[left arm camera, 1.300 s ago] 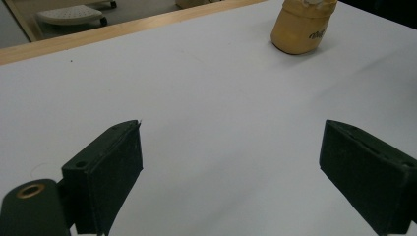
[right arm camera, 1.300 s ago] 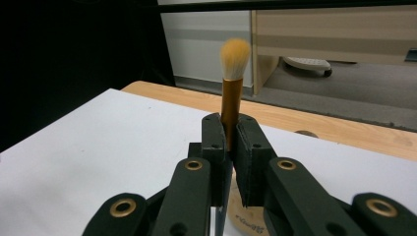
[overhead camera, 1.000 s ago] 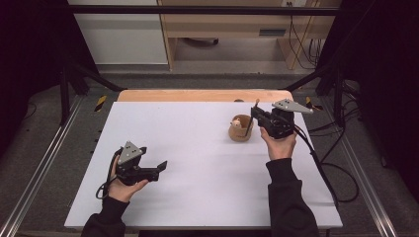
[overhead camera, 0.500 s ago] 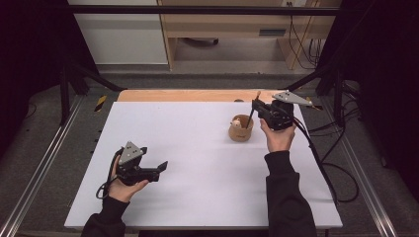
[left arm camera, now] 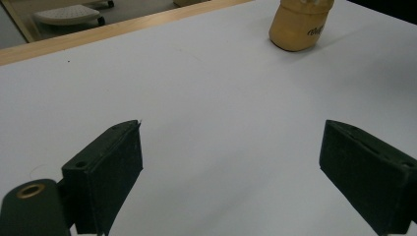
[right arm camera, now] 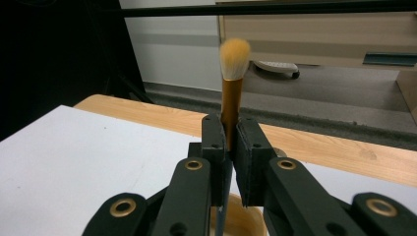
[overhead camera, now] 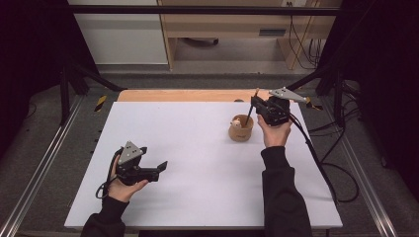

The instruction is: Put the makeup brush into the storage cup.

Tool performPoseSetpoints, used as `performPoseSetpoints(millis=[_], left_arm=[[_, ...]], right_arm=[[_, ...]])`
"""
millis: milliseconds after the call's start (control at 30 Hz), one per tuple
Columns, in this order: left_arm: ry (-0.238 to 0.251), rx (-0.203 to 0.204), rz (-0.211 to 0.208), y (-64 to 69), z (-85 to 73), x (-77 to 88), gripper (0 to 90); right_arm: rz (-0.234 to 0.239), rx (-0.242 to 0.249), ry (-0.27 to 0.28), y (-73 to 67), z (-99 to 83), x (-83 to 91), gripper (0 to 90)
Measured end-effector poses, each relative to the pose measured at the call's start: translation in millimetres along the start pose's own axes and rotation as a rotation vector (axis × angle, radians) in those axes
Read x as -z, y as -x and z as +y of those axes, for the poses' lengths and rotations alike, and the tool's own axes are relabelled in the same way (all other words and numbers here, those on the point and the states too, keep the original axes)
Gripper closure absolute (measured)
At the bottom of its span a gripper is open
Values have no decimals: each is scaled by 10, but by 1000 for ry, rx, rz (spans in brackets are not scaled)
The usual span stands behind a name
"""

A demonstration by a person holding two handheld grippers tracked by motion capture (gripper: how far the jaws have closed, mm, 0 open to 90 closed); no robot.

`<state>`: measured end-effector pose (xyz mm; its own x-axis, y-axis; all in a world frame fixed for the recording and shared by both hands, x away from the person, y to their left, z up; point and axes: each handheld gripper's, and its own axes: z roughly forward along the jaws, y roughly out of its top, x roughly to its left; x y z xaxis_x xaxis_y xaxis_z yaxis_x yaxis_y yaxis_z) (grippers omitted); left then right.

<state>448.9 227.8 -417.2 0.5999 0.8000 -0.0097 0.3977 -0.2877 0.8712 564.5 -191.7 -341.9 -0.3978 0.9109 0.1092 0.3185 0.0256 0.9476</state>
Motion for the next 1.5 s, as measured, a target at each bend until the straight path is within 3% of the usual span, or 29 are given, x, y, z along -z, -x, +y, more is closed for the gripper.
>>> performPoseSetpoints(millis=[733, 1500], left_arm=[[4, 6, -2, -9, -1, 2, 88], [-3, -4, -3, -1, -5, -10, 88]], right_arm=[[-31, 0, -53, 2, -147, -288, 838], [-54, 0, -131, 42, -421, -425, 837]])
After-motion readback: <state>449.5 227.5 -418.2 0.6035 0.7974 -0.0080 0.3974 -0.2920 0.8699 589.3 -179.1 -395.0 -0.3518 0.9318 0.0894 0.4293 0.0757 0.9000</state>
